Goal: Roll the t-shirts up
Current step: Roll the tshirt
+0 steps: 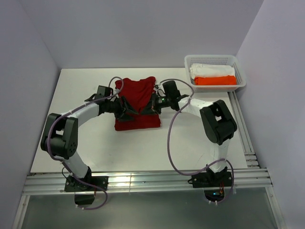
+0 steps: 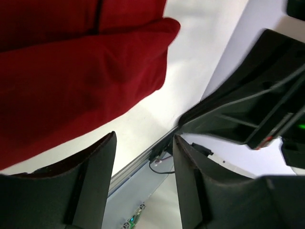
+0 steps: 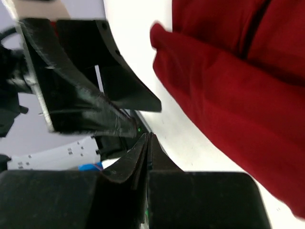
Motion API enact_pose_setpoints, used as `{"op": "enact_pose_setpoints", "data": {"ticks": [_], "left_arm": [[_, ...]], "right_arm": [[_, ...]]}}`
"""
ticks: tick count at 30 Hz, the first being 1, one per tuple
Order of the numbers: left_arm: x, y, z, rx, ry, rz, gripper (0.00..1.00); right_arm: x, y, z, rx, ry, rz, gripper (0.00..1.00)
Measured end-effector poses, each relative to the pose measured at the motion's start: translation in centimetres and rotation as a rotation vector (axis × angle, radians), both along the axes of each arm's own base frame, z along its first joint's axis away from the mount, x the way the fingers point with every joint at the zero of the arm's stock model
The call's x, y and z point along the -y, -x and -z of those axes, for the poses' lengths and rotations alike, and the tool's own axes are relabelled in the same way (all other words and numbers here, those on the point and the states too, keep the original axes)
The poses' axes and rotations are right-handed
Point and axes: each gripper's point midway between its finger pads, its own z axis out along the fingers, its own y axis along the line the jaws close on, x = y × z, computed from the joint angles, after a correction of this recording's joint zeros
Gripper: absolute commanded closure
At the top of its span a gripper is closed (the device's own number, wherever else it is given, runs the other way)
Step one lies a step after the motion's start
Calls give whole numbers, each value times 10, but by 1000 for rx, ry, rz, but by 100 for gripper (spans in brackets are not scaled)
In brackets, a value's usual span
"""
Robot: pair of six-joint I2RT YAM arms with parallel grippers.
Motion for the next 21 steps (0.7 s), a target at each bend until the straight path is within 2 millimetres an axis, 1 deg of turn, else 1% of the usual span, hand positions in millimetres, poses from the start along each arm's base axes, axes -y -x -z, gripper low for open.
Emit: {"op": "enact_pose_setpoints", "data": {"ticks": [2, 5, 9, 12, 15, 18, 21], "left_arm": [[7, 5, 4, 11, 21, 23, 44], [9, 10, 16, 15, 38, 33, 45], [6, 12, 37, 2, 49, 27, 45], [-3, 15, 55, -17, 61, 5, 45], [-15, 16, 69, -50, 81, -25, 46], [-25, 11, 68, -48, 107, -44, 44], [-30, 4, 64, -35, 106, -55, 42]], "right_arm": [[-8, 9, 9, -16, -21, -19, 100], [-12, 22, 30, -72, -34, -33, 100], [-10, 26, 68, -150, -14, -20, 100], [-6, 26, 88, -187, 11, -10, 100], [-1, 23, 96, -193, 20, -3, 100], [4, 19, 97, -180, 26, 2, 100], [8, 17, 98, -174, 29, 7, 100]]}}
